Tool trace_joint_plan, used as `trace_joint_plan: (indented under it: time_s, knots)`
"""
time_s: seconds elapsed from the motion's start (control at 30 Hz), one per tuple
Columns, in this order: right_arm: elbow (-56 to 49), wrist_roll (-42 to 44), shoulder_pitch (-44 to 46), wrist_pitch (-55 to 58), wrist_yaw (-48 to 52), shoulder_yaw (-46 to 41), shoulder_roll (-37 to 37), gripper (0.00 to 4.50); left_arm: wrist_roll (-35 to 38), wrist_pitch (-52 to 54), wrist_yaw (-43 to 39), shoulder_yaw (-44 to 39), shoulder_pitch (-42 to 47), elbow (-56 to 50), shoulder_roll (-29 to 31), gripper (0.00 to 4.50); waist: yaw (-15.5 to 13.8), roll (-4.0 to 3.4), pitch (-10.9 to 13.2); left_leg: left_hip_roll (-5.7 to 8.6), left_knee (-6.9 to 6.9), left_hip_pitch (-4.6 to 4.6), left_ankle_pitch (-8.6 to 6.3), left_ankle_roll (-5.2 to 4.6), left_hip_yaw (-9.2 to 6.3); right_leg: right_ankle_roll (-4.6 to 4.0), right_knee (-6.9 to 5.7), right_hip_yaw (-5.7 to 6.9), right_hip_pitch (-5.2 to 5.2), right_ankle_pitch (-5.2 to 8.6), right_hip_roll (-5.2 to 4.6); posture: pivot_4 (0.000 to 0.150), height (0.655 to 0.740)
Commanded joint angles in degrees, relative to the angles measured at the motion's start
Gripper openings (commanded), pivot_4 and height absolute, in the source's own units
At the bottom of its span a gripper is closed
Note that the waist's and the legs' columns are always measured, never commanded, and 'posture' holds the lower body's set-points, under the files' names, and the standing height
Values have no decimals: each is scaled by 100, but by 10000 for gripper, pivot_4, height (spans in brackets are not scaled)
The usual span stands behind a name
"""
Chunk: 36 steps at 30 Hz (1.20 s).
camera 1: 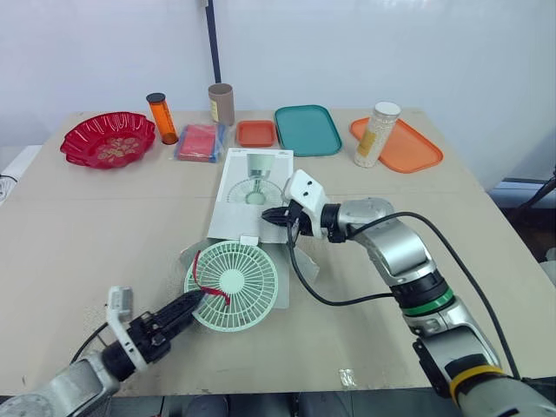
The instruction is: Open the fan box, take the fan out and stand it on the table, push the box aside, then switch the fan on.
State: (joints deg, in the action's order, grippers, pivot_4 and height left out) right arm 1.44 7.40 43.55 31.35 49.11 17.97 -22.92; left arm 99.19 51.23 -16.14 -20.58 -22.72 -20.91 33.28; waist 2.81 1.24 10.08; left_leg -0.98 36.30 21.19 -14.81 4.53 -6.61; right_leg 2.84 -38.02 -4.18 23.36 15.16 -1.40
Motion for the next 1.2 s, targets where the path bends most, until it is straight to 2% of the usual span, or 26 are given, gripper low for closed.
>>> trace_joint_plan:
  time_s: [0.03, 0.2, 0.27, 0.4, 0.5, 0.6, 0.73, 0.93, 1.2]
  knots:
    - [28, -23, 134, -23, 60, 3, 35, 0, -410, -4, -681, -446, -89, -300, 350, 44573, -1, 0, 2, 1, 0, 1, 0, 0, 0, 1, 0, 0, 0, 1, -1, 1500, 7400]
    - [-67, 160, 275, 76, 197, -162, 33, 0, -2463, -801, -2433, -865, -588, -700, 1030, 44573, 9, 1, 11, -2, -10, 3, -1, 2, 7, -9, 1, -1, 10, 2, 1, 1500, 7400]
    - [-22, 150, 283, 24, 232, -157, 22, 0, -2908, -1060, -2987, -977, -719, -732, 1166, 44573, 9, 3, 13, -2, -15, 3, -1, 2, 10, -15, 2, -1, 12, 1, 0, 1500, 7400]
    - [105, 82, 277, -85, 244, -118, 33, 0, -2723, -774, -3143, -1154, -603, -486, 1326, 44573, 7, 14, 25, -5, -27, 4, -2, 4, 11, -24, 4, 1, 14, 3, -1, 1500, 7400]
    - [136, 68, 254, -122, 223, -107, 59, 0, -2182, -339, -2625, -939, -203, -178, 1184, 44573, 9, 14, 26, -8, -26, 2, -2, 4, 13, 2, 4, 0, 12, 13, -2, 1500, 7400]
    - [110, 73, 219, -115, 205, -108, 63, 0, -2031, -116, -2142, -662, 293, 97, 952, 44573, 9, 13, 30, -10, -25, 0, -2, 4, 11, 4, 4, 2, 10, 10, 0, 1500, 7400]
    - [54, 61, 178, -88, 195, -111, 33, 0, -1787, 241, -1714, -409, 735, 301, 742, 44573, 9, 26, 30, -14, -24, 2, -2, 4, 11, -33, 4, 2, 10, -13, 2, 1500, 7400]
    - [-44, 46, 125, -43, 156, -110, -12, 0, -1210, 576, -1282, -193, 1206, 458, 441, 44573, 5, 26, 30, -15, -22, 2, -2, 5, 8, -36, 4, 4, 9, -16, 3, 1500, 7400]
    - [-144, 40, 78, 25, 79, -129, -26, 0, -1315, 793, -971, 304, 1638, 612, 164, 44573, -2, 25, 30, -12, -22, 1, -1, 5, 7, -35, 4, 4, 8, -16, 3, 1500, 7400]
